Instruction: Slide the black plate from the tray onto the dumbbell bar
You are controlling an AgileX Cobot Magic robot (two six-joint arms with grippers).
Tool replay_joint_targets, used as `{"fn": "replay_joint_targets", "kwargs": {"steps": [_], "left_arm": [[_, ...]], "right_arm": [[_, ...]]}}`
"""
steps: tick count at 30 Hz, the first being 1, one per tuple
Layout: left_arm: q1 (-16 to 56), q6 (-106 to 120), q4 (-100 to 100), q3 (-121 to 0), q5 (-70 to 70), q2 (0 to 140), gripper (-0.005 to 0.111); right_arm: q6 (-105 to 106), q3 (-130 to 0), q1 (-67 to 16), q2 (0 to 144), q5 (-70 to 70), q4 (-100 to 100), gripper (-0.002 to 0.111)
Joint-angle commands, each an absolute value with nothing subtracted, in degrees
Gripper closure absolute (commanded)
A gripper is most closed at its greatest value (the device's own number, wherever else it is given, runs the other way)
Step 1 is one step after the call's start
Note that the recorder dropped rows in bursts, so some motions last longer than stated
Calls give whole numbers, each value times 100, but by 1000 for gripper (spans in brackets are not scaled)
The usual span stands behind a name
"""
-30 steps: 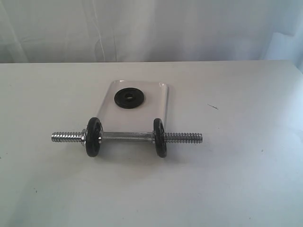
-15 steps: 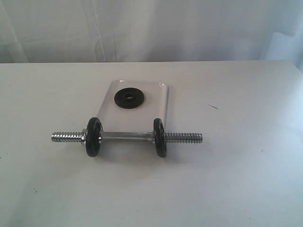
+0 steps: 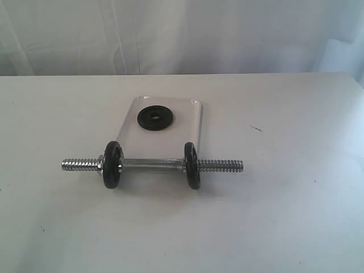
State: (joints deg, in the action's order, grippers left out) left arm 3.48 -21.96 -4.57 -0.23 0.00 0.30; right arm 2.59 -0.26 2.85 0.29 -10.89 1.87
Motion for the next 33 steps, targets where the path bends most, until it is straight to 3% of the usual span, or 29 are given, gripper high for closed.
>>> {"fn": "replay_joint_targets", "kwargs": {"steps": [1, 8, 13, 23, 33], "left_arm": [[353, -3104, -433, -393, 188, 0, 107], [353, -3112, -433, -1931, 1846, 44, 107], [353, -2343, -433, -2969, 3422, 898, 107], [353, -1254, -112, -4068, 4331, 2554, 107], [353, 1127, 1645, -5030, 4619, 4376, 107]], "right_arm": [[228, 0, 261, 0, -1071, 184, 108], [274, 0, 261, 0, -1071, 191, 108], [274, 0, 261, 0, -1071, 191, 108], [274, 0, 261, 0, -1071, 191, 108], [274, 0, 261, 0, -1071, 191, 108]]}}
